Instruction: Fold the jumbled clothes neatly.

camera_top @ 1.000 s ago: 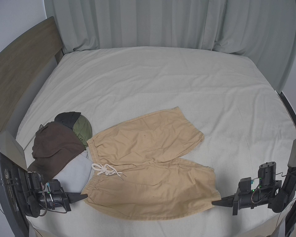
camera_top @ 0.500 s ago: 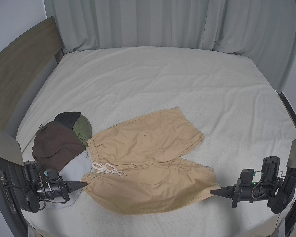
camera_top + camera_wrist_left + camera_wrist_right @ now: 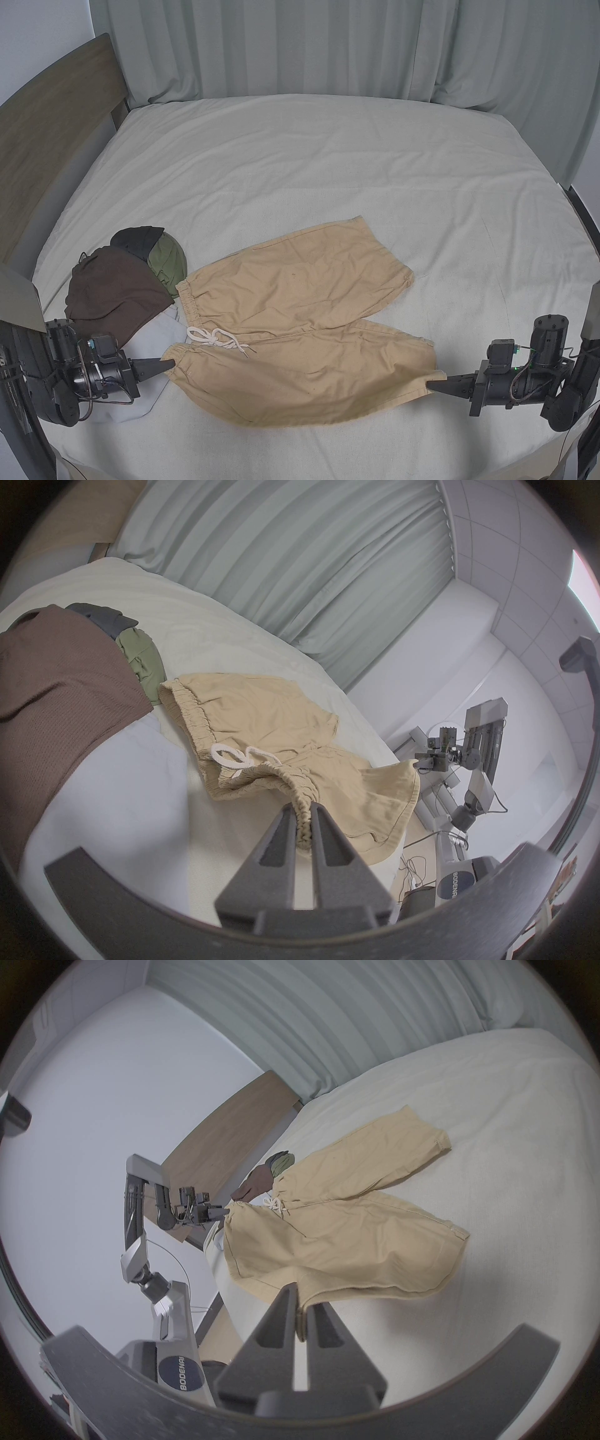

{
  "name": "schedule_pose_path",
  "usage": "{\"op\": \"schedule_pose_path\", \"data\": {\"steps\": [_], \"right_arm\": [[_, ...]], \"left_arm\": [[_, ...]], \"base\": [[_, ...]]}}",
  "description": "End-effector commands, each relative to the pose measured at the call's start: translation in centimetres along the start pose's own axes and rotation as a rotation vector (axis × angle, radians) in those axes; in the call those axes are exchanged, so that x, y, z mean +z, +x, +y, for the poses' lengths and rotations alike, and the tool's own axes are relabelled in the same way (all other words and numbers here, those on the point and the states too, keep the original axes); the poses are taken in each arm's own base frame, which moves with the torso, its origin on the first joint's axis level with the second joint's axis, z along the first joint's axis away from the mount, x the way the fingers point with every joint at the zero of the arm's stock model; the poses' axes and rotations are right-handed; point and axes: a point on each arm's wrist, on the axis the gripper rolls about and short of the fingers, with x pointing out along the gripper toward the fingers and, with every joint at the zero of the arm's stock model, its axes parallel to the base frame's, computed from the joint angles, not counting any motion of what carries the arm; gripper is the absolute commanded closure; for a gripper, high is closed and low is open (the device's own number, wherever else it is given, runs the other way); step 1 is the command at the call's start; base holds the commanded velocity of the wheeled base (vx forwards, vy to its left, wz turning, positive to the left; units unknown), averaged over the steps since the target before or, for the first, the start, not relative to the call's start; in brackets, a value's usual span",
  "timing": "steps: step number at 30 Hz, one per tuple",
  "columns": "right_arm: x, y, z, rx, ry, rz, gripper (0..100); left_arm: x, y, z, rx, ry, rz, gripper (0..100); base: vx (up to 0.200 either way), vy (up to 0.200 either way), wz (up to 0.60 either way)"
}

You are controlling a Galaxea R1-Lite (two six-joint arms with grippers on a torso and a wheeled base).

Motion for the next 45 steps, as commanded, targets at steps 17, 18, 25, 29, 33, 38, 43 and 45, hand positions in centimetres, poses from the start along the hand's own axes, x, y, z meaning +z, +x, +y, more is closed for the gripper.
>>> {"op": "schedule_pose_path", "data": {"steps": [17, 18, 25, 29, 33, 38, 43, 45], "right_arm": [[2.3, 0.5, -0.1, 0.020, 0.018, -0.122, 100], [2.4, 0.6, -0.1, 0.022, 0.017, -0.127, 100], [3.4, 0.9, -0.4, 0.027, 0.038, -0.160, 100], [4.1, 0.9, -0.2, 0.040, 0.062, -0.184, 100], [5.2, 0.7, 0.1, 0.047, 0.089, -0.232, 100], [6.0, 0.9, 0.1, 0.029, 0.096, -0.266, 100], [6.6, 1.1, -0.1, 0.029, 0.086, -0.287, 100], [6.9, 1.2, -0.2, 0.025, 0.083, -0.298, 100]], "left_arm": [[1.3, 0.2, 0.8, 0.016, -0.019, -0.039, 100], [1.3, 0.2, 0.8, 0.016, -0.022, -0.038, 100], [2.5, 0.1, 0.6, 0.015, -0.028, -0.068, 100], [3.2, 0.0, 0.0, 0.005, -0.073, -0.084, 100], [3.9, -0.2, -0.5, -0.004, -0.115, -0.099, 100], [3.9, -0.2, -0.4, 0.010, -0.123, -0.102, 100], [4.0, -0.1, -0.3, 0.016, -0.121, -0.107, 100], [4.0, -0.1, -0.2, 0.022, -0.120, -0.109, 100]], "base": [[0.000, 0.000, 0.00], [0.000, 0.000, 0.00], [0.000, 0.000, 0.00], [0.000, 0.000, 0.00], [0.000, 0.000, 0.00], [0.000, 0.000, 0.00], [0.000, 0.000, 0.00], [0.000, 0.000, 0.00]]}}
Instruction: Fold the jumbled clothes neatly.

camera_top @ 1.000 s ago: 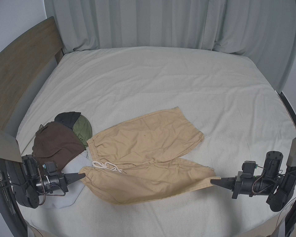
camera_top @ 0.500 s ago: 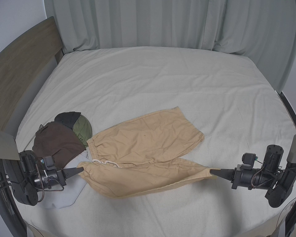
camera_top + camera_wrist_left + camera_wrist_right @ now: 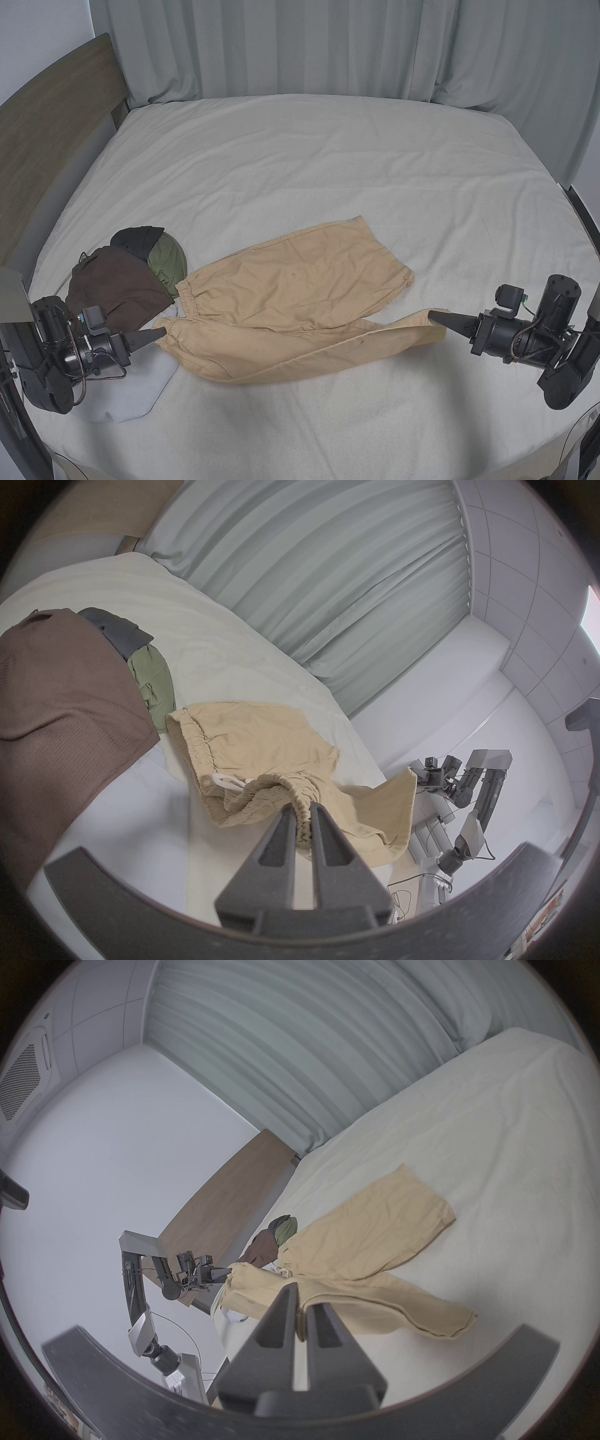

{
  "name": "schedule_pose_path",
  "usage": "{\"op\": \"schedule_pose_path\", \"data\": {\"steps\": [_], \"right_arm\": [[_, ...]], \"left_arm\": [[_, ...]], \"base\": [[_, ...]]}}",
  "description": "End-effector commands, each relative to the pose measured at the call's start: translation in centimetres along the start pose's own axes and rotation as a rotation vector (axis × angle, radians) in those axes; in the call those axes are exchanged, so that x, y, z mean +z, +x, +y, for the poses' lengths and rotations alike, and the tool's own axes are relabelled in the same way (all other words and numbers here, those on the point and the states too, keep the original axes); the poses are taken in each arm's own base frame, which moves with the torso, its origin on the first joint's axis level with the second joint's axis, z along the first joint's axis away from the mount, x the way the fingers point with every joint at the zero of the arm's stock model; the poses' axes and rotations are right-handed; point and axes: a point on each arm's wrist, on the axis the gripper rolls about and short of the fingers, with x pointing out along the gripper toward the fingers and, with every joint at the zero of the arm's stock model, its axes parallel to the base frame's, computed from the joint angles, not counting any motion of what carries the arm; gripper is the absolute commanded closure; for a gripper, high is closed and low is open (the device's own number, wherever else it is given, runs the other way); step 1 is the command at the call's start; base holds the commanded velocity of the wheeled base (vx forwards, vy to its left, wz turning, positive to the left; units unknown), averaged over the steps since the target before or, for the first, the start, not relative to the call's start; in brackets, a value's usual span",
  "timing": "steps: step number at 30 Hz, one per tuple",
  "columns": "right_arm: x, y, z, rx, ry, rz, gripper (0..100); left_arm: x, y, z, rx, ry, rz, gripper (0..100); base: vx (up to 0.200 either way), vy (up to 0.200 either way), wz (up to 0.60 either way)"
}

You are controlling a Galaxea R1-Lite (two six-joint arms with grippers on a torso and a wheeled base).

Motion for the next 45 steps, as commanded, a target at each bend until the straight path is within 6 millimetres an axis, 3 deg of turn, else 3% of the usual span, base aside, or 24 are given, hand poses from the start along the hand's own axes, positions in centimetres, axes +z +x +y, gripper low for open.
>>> {"op": "schedule_pose_path", "data": {"steps": [1, 17, 45], "right_arm": [[0.5, 0.3, 0.0, -0.001, -0.008, -0.021, 100], [3.7, 3.5, 0.3, 0.043, -0.052, -0.132, 100], [7.8, 9.4, -4.5, 0.069, -0.063, -0.239, 100]], "left_arm": [[0.1, 0.0, 0.0, 0.010, 0.005, -0.006, 100], [0.7, 0.1, 0.3, 0.021, 0.004, -0.028, 100], [1.8, 1.4, 0.9, 0.101, -0.088, -0.095, 100]], "base": [[0.000, 0.000, 0.00], [0.000, 0.000, 0.00], [0.000, 0.000, 0.00]]}}
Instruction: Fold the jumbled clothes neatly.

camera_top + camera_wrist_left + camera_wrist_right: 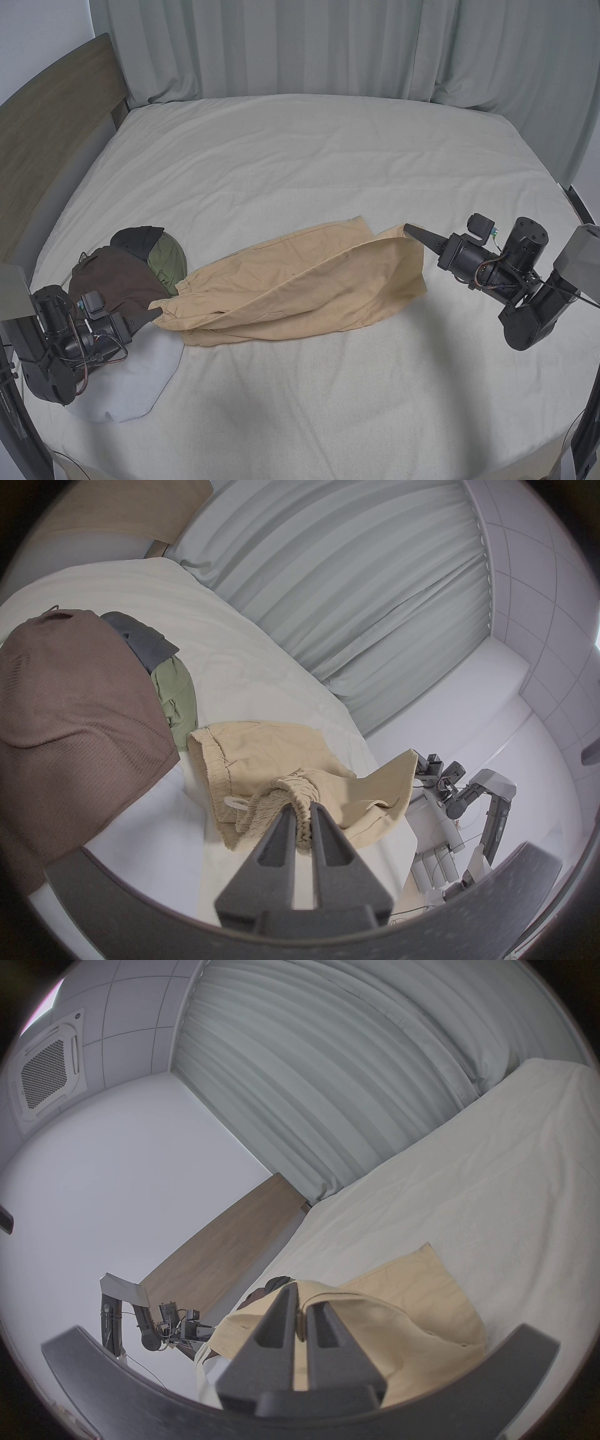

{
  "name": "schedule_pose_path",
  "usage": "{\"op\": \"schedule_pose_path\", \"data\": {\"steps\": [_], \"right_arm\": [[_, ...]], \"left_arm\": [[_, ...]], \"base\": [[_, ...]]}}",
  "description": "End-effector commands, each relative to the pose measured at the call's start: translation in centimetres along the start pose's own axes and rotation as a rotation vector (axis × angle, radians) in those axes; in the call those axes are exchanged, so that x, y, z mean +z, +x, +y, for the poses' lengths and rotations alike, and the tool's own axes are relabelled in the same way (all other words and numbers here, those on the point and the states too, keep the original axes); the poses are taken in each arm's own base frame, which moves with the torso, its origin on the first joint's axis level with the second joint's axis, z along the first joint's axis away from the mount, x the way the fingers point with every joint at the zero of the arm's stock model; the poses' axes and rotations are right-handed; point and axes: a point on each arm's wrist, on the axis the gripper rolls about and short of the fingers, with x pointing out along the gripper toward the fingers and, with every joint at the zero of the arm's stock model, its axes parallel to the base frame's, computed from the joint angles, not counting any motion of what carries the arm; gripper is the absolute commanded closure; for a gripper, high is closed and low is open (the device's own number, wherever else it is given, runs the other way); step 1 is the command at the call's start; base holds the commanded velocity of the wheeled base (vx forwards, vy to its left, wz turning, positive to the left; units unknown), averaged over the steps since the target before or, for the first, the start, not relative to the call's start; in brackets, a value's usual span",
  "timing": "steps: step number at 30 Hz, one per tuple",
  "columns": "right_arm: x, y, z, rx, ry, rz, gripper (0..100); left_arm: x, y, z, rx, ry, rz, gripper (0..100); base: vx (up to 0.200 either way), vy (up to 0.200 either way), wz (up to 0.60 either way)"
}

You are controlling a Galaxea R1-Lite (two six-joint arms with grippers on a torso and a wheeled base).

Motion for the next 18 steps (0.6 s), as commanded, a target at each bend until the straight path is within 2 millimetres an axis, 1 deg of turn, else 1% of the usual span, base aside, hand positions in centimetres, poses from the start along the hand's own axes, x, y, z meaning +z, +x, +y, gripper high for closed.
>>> {"op": "schedule_pose_path", "data": {"steps": [1, 6, 10, 14, 15, 18], "right_arm": [[-0.2, 1.0, -1.3, -0.010, 0.017, 0.005, 100], [-0.1, 2.3, -2.4, -0.006, 0.013, -0.001, 100], [0.3, 3.4, -3.0, -0.004, 0.014, -0.002, 100], [0.5, 3.8, -3.1, -0.006, 0.018, 0.003, 100], [0.7, 4.2, -3.3, -0.001, 0.012, -0.003, 100], [0.6, 4.6, -3.7, -0.002, 0.018, -0.002, 100]], "left_arm": [[0.1, 0.5, 0.2, 0.019, -0.015, -0.013, 100], [0.3, 1.4, 0.2, 0.033, -0.043, -0.033, 100], [0.3, 1.6, 0.2, 0.038, -0.056, -0.037, 100], [0.4, 1.8, 0.5, 0.044, -0.055, -0.041, 100], [0.5, 1.9, 0.5, 0.047, -0.055, -0.046, 100], [0.4, 2.0, 0.7, 0.056, -0.058, -0.048, 100]], "base": [[0.000, 0.000, 0.00], [0.000, 0.000, 0.00], [0.000, 0.000, 0.00], [0.000, 0.000, 0.00], [0.000, 0.000, 0.00], [0.000, 0.000, 0.00]]}}
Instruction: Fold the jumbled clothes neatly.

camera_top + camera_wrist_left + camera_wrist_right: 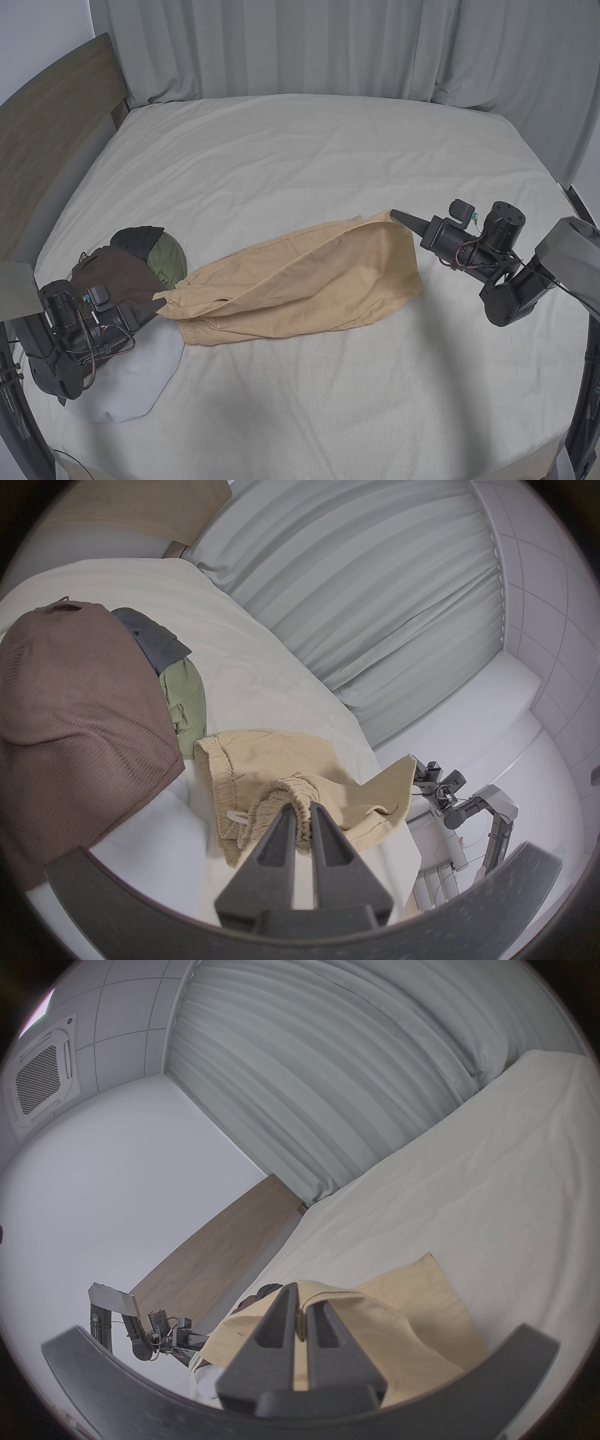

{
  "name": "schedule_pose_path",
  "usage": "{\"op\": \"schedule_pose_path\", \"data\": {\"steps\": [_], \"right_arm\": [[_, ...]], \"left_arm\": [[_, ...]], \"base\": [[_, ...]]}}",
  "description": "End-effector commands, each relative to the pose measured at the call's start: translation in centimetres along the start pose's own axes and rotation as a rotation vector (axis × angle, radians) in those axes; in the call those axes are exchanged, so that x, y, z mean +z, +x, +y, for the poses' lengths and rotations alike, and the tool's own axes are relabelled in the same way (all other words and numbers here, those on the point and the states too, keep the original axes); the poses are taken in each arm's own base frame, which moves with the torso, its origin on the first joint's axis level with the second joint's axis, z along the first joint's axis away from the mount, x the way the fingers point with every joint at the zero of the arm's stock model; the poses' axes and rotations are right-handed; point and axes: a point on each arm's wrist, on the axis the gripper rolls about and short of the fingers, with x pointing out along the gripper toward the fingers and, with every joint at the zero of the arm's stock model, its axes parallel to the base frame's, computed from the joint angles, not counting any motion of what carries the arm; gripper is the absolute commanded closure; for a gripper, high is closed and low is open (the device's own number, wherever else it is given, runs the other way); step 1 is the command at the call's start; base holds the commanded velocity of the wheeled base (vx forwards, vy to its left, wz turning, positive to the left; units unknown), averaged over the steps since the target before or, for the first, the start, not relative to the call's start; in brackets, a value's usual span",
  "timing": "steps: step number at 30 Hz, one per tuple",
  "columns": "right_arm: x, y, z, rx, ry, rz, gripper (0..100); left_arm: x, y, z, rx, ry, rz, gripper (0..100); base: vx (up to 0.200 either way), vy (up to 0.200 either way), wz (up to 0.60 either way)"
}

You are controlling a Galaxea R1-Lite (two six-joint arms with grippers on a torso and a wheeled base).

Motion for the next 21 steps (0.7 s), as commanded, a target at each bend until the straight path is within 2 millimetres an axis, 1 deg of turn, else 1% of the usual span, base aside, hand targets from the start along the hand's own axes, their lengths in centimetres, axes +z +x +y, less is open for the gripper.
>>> {"op": "schedule_pose_path", "data": {"steps": [1, 7, 10, 14, 16, 21], "right_arm": [[-0.2, 0.8, -0.7, 0.004, 0.005, -0.003, 100], [0.4, 1.5, -1.1, 0.007, 0.009, -0.011, 100], [0.5, 1.8, -1.3, 0.006, 0.010, -0.013, 100], [0.4, 2.1, -1.9, -0.001, 0.012, -0.011, 100], [0.3, 2.5, -2.4, 0.002, 0.007, -0.017, 100], [0.3, 2.9, -3.0, -0.010, 0.018, -0.006, 100]], "left_arm": [[0.0, 0.4, 0.4, 0.010, -0.005, -0.006, 100], [0.4, 0.6, 0.6, 0.007, -0.028, -0.021, 100], [0.3, 0.7, 0.7, 0.011, -0.041, -0.017, 100], [0.2, 1.0, 1.1, 0.020, -0.043, -0.020, 100], [0.3, 1.5, 1.7, 0.051, -0.044, -0.043, 100], [0.0, 1.8, 2.1, 0.058, -0.051, -0.036, 100]], "base": [[0.000, 0.000, 0.00], [0.000, 0.000, 0.00], [0.000, 0.000, 0.00], [0.000, 0.000, 0.00], [0.000, 0.000, 0.00], [0.000, 0.000, 0.00]]}}
